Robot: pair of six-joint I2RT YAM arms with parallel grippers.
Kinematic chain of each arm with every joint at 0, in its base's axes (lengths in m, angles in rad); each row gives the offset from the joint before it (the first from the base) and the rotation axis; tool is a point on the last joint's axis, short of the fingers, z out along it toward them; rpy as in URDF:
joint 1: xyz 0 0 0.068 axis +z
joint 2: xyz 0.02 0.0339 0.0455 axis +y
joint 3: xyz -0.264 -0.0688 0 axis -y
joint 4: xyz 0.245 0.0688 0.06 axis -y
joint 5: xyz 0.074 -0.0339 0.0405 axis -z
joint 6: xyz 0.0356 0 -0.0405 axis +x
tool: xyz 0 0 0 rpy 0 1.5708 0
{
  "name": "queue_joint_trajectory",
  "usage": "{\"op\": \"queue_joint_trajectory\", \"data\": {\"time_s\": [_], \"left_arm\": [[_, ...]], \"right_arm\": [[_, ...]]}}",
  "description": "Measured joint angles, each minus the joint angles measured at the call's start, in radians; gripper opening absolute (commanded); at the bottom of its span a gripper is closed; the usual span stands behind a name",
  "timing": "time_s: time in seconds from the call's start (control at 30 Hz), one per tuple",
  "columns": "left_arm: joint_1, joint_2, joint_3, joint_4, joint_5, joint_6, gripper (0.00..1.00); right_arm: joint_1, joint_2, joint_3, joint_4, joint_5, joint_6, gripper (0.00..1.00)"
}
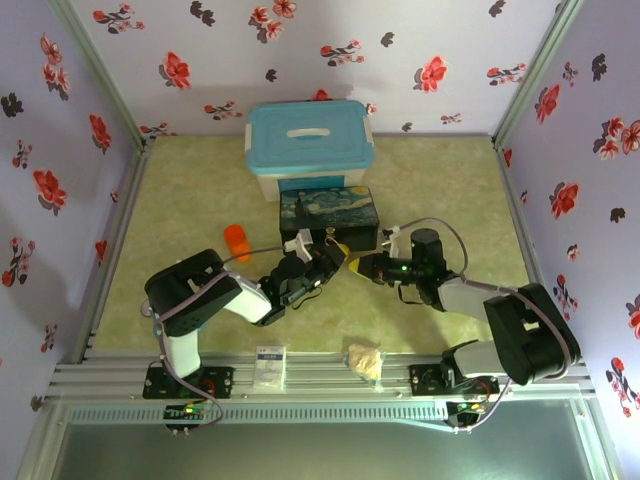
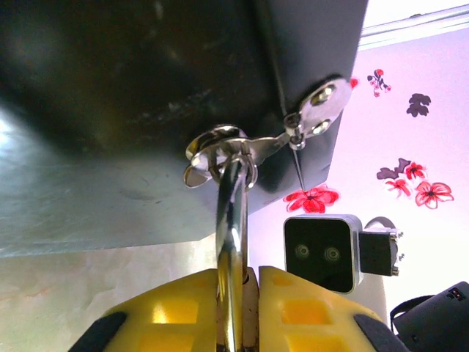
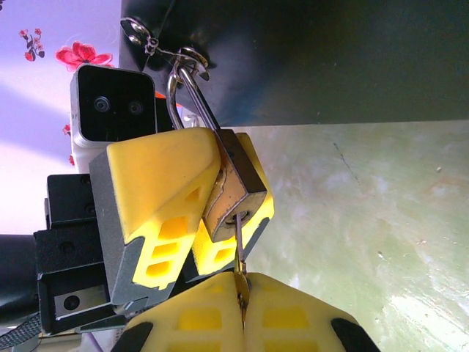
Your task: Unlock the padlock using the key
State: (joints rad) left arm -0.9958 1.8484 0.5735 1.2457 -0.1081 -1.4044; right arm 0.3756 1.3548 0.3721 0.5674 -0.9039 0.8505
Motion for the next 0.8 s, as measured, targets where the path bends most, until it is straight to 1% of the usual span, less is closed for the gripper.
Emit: {"op": "queue_joint_trajectory", "data": {"time_s": [0.27, 0.33, 0.47, 0.57, 0.63, 0.8], "left_arm": [[-0.003, 0.003, 0.0, 0.01, -0.005, 0.0, 0.0], [-0.003, 0.003, -0.001, 0.01, -0.011, 0.0, 0.0], [-0.004, 0.005, -0.002, 0.011, -0.019, -0.005, 0.0], [-0.008, 0.008, -0.002, 0.015, -0.019, -0.009, 0.0], [-0.011, 0.013, -0.002, 0.018, -0.019, -0.011, 0.0], [-0.013, 0.017, -0.005, 0.019, -0.023, -0.012, 0.0]], "right_arm": [[-0.005, 0.0, 0.003, -0.001, -0.012, 0.022, 0.0], [-0.001, -0.001, 0.023, -0.048, -0.007, -0.002, 0.0], [0.021, -0.038, 0.05, -0.153, 0.053, -0.074, 0.0], [0.026, -0.061, 0.05, -0.186, 0.076, -0.089, 0.03], [0.027, -0.063, 0.052, -0.206, 0.081, -0.096, 0.06], [0.012, -0.05, 0.068, -0.237, 0.063, -0.1, 0.07]]}}
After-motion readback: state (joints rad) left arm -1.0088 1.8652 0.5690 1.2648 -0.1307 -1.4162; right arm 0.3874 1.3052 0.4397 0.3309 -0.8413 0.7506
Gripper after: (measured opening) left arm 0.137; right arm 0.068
